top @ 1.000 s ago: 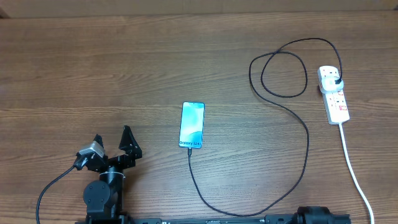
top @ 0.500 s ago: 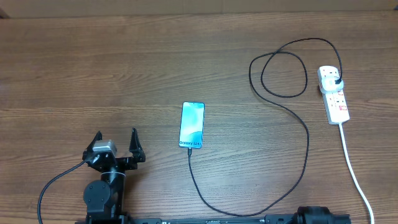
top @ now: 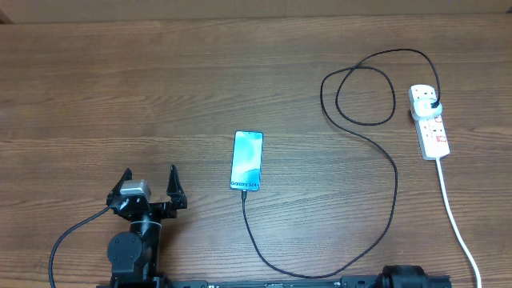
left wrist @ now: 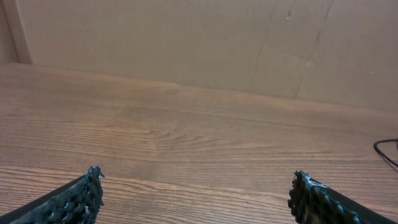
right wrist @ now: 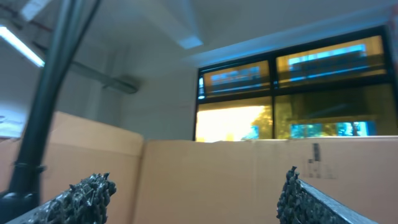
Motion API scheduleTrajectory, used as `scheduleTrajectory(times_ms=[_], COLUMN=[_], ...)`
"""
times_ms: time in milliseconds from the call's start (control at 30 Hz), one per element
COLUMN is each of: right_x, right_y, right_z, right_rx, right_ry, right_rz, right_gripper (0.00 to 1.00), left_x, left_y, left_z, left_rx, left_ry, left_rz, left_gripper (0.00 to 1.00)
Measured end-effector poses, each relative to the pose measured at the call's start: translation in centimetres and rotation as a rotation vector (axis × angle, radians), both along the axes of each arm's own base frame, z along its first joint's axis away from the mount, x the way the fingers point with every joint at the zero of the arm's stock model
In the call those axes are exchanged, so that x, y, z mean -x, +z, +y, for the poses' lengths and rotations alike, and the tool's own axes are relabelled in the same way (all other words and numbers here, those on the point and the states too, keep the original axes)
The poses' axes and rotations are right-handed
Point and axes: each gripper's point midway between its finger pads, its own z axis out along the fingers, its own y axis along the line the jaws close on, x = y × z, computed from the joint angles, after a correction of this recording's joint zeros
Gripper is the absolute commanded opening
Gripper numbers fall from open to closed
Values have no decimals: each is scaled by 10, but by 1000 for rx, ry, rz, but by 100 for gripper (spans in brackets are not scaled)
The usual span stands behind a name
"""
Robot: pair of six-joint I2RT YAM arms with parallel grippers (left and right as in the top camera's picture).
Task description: Plug charger to phone and switch on socket
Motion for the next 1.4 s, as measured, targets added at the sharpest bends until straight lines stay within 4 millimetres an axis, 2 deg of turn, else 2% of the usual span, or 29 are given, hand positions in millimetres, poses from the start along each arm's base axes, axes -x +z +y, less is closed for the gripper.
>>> scheduleTrajectory(times_ms=[33,267,533,633,733,800,900,1033,1133,1400], right_x=[-1,-10,-45,-45,-32,-16,25,94,121,99], right_y=[1,14,1,2,6,5,3,-9,-5,-10], right_z=[-4,-26,-35,-35,-31,-28,-26,-27,-31,-38], right_rx=[-18,-119,-178,-194,-187,-175,-169,-184,-204,-241], right_ry=[-14,-110,-113,-97,-70,-51,-37,-36,-44,-75], right_rz=[0,-83,-106,-111,-151,-183,-265,-398,-437,-375], right_gripper=[99,100,100,100,100,100,100,100,100,100], left_x=[0,0,0,0,0,0,0,0,0,0], left_y=[0,0,0,0,0,0,0,0,0,0], left_z=[0,0,0,0,0,0,0,0,0,0], left_rx=[0,0,0,0,0,0,0,0,0,0], left_ry=[0,0,0,0,0,0,0,0,0,0], left_rz=[0,0,0,0,0,0,0,0,-1,0], left_gripper=[99,99,100,100,100,99,100,100,100,99])
